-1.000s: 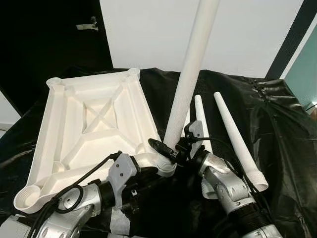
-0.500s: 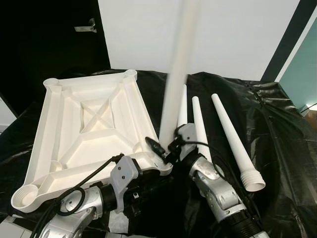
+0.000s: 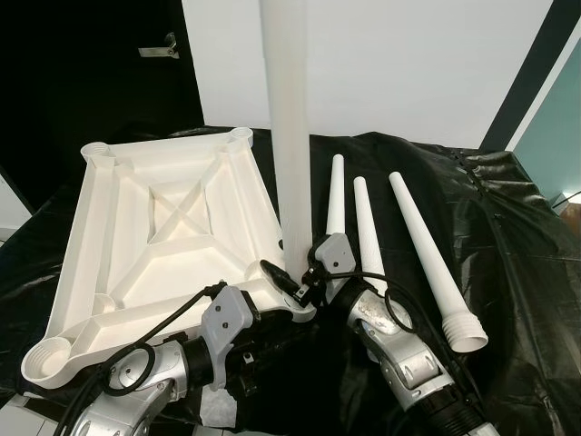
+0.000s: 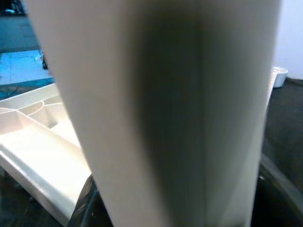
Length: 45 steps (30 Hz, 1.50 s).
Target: Building children table
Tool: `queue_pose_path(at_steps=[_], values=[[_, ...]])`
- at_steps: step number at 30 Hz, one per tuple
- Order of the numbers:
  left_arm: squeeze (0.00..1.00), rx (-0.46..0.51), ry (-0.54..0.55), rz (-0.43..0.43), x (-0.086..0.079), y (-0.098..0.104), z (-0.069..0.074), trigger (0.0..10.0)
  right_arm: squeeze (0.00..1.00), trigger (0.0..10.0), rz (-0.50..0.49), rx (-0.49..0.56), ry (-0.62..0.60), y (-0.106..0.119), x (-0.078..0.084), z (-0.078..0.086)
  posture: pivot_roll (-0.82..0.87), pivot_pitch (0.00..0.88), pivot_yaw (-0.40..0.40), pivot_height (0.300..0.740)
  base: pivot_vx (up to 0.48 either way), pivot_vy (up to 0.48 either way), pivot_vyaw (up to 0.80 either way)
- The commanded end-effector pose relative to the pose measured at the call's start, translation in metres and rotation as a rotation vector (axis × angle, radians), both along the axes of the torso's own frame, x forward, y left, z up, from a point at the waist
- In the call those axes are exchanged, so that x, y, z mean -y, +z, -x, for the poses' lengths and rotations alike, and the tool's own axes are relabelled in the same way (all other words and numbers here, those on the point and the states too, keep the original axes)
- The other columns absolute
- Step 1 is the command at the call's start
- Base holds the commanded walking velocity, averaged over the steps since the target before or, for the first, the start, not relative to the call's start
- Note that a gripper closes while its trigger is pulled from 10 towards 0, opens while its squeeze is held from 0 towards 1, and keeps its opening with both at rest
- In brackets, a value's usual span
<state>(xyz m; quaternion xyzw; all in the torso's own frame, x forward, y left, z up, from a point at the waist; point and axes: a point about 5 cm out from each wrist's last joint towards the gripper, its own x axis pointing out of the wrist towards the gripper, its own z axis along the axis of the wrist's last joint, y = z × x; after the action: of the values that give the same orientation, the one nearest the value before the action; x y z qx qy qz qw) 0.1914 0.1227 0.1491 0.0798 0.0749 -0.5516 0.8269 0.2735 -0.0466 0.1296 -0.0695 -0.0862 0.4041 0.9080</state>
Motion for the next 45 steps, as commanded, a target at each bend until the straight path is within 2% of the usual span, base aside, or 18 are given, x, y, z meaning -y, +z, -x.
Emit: queue_pose_path(at_steps=[1,7,19,23,27,32,34,41,43,45], values=[[0.00,0.029,0.070,-0.018,-0.003,0.002,-0.002,10.0,0.00,10.0,0.051,-0.102,-0.012,-0.027,0.011,0.003,0.13,0.000,-0.046,0.740,0.000,0.000,0.00],[0.00,0.029,0.071,-0.021,-0.005,0.003,-0.002,10.0,0.00,10.0,0.052,-0.092,-0.023,-0.035,0.023,0.001,0.13,0.000,-0.034,0.740,0.000,0.000,0.00],[0.00,0.031,0.067,-0.026,-0.007,0.005,-0.002,10.0,0.00,10.0,0.051,-0.079,0.079,-0.033,0.022,0.005,0.13,0.000,-0.027,0.740,0.000,0.000,0.00],[0.00,0.032,0.067,-0.028,-0.007,0.005,-0.002,10.0,0.00,10.0,0.024,-0.131,0.091,-0.035,0.025,0.002,0.14,0.000,-0.031,0.740,0.000,0.000,0.00],[0.00,0.034,0.068,-0.027,-0.006,0.005,-0.002,10.0,0.00,10.0,-0.043,-0.238,0.088,-0.036,0.027,-0.004,0.14,0.000,-0.037,0.740,0.000,0.000,0.00],[0.00,0.035,0.069,-0.026,-0.006,0.005,-0.002,10.0,0.00,10.0,-0.060,-0.261,0.087,-0.035,0.028,-0.006,0.14,0.000,-0.038,0.740,0.000,0.000,0.00],[0.00,0.035,0.073,-0.024,-0.005,0.005,-0.001,10.0,0.00,10.0,-0.114,-0.296,0.072,-0.033,0.028,-0.008,0.14,0.000,-0.042,0.740,0.000,0.000,0.00],[0.00,0.037,0.077,-0.023,-0.005,0.004,-0.001,10.0,0.00,10.0,-0.114,-0.290,0.071,-0.033,0.027,-0.008,0.14,0.000,-0.047,0.740,0.000,0.000,0.00],[0.00,0.043,0.084,-0.019,-0.005,0.005,-0.003,10.0,0.00,10.0,-0.082,-0.223,0.094,-0.030,0.024,-0.003,0.14,0.000,-0.051,0.740,0.000,0.000,0.00],[0.00,0.047,0.088,-0.016,-0.004,0.005,-0.004,10.0,0.00,10.0,-0.085,-0.199,0.110,-0.026,0.022,-0.001,0.14,0.000,-0.053,0.740,0.000,0.000,0.00]])
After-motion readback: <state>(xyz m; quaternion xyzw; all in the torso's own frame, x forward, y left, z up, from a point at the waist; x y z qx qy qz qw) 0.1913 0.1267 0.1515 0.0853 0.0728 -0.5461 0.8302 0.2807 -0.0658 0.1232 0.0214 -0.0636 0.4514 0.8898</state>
